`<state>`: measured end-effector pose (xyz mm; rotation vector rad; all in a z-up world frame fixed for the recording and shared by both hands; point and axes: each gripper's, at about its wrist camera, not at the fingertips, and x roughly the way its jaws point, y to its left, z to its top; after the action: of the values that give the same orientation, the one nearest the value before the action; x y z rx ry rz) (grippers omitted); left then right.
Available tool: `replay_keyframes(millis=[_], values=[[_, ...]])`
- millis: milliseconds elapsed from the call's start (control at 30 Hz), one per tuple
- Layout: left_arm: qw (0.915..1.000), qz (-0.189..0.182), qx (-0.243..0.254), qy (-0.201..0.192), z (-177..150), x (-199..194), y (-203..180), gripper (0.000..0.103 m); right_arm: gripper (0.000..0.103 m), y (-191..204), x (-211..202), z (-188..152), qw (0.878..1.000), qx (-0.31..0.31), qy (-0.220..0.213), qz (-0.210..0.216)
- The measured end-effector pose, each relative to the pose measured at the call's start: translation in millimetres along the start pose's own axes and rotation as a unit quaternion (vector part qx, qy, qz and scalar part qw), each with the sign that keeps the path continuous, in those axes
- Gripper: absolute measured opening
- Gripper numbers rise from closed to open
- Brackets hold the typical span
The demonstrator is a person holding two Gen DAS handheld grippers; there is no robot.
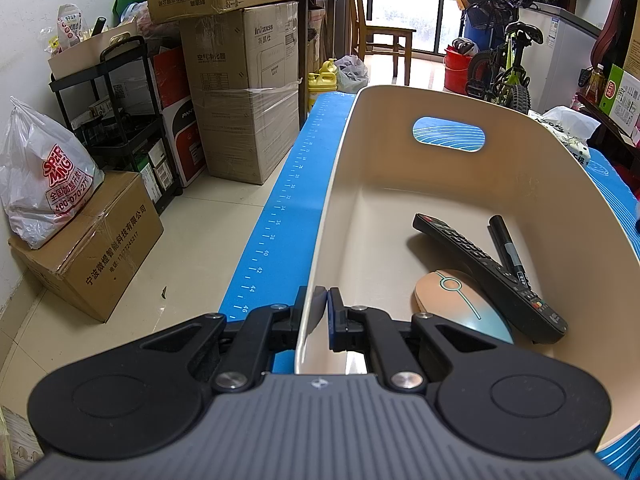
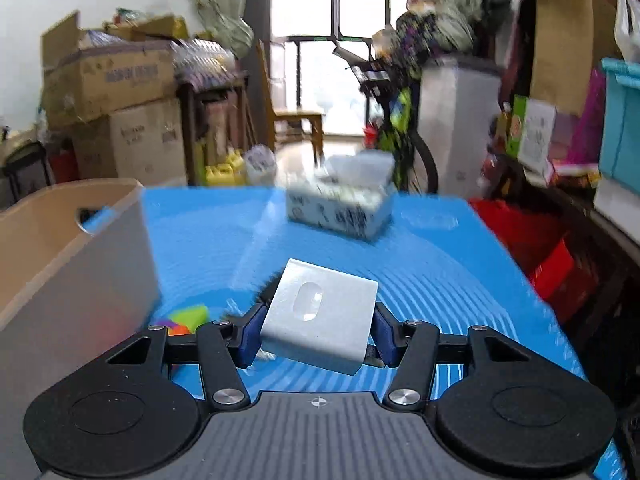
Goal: Organize rigid objects
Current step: 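Carry the white charger into the basket and open the right tool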
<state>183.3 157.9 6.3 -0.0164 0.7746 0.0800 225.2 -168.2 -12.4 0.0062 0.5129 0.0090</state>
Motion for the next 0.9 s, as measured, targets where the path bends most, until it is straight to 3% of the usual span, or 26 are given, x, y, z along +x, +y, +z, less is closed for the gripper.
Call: replay_keyframes(millis=[267, 467, 667, 900], values=[[1.0000, 0.000, 0.000, 0.000, 0, 0, 0, 0.009, 0.060, 39, -36, 38, 0.996, -0.029, -0.063, 0.058], [1.0000, 0.000, 0.000, 0.000, 0, 0, 0, 0.009, 0.060, 85, -41, 63, 0.988, -0.078, -0.080, 0.103], [1.0000, 0.000, 0.000, 0.000, 0, 0, 0, 0.009, 0.060, 131, -32, 72, 0.980, -0.134, -0.060, 0.134], [1.0000, 0.000, 0.000, 0.000, 0, 0, 0, 0.009, 0.060, 185, -8, 67, 0.965, -0.203, 0.020, 0.165]])
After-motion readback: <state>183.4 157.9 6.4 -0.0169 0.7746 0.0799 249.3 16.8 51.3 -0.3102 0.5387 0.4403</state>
